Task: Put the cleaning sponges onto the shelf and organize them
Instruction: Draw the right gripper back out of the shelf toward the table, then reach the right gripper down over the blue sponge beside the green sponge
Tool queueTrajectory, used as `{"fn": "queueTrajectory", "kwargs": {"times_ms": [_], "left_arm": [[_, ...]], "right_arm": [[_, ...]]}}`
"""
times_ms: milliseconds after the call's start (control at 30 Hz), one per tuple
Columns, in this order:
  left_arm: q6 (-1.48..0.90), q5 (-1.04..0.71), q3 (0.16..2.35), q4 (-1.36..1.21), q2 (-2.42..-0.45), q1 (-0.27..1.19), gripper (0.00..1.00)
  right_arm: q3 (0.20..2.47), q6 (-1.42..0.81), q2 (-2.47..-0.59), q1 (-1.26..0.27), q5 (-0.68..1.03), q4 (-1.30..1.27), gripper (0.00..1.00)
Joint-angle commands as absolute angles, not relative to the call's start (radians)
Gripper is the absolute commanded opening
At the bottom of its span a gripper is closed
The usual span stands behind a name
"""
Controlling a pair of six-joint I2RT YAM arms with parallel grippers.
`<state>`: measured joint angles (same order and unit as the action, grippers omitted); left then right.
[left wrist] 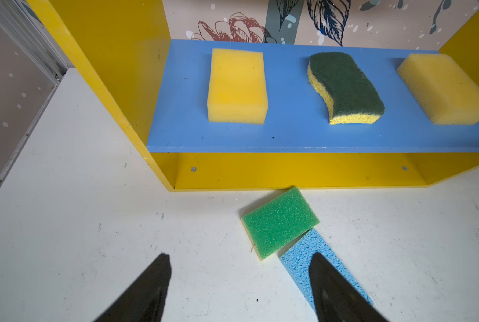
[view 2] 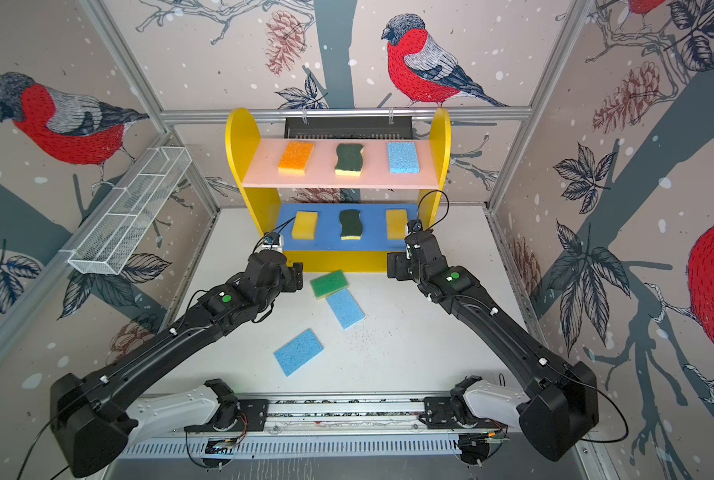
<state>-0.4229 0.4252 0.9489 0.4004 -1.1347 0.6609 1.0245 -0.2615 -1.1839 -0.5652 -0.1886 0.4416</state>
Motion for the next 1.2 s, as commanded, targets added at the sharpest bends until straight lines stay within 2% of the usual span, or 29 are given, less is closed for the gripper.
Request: {"fn": "queueTrajectory", "kwargs": {"times_ms": [0,800,1067,1167], "left_arm": [[-0.441,0.378,0.922,0.377,-1.147,0.643,0.78],[-0.532,0.316,0.802,0.307,-1.281,0.637,0.77],[-0.591,0.312,0.77,0.355,-1.272,0.637,0.76],[-0.612,0.317,0.752,0.374,-1.255,0.636,0.74]], "right_arm": [[0.992,-0.282,-1.16,-0.56,-0.155,0.399,0.93],[0.863,-0.373,-1.168,-0.562,0.061,0.312,0.92],[0.869,-0.391,-1.293,-0.724,-0.012,0.284,0.89],[0.887,-0.403,-1.35,-0.774,-0.015,0.27,0.83]]}}
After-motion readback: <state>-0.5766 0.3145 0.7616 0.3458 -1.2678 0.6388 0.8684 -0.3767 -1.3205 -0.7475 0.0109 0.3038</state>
